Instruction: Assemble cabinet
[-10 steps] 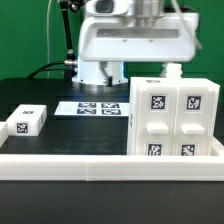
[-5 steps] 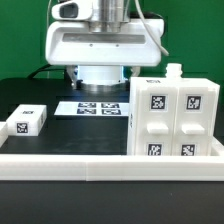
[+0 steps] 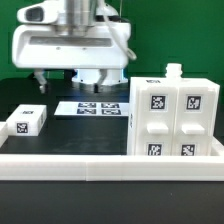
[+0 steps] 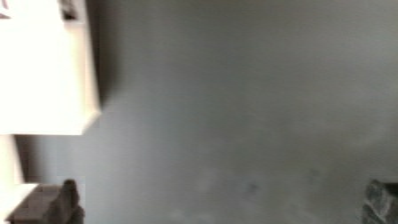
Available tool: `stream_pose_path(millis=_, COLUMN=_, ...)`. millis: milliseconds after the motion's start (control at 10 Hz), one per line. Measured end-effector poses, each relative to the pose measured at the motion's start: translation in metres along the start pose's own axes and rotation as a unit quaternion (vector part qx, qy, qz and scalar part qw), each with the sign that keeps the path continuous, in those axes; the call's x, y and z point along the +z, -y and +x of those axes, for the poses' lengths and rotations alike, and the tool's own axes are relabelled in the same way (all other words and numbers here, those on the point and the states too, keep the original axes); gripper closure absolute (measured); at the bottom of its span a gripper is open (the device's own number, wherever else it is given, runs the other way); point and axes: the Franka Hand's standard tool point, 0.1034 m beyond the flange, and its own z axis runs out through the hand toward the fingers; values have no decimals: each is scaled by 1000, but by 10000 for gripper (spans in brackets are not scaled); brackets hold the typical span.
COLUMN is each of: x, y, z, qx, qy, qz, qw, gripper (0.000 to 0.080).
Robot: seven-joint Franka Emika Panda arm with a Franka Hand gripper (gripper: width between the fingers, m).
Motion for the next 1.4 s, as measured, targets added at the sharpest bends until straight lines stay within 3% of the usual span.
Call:
stream_pose_path(millis=400, x=5, y=-42, z=-15, qx=-10, qy=7, qz=-5, qw=1000, gripper=2)
stream_pose_path(millis=900, x=12, y=-78, z=-30, qx=-20, qy=13, qz=-12, qw=1000, gripper=2)
stream_pose_path(millis=1400, x=34, y=-69, z=-47, qx=-31, qy=25, qz=-13, qw=999, gripper=2)
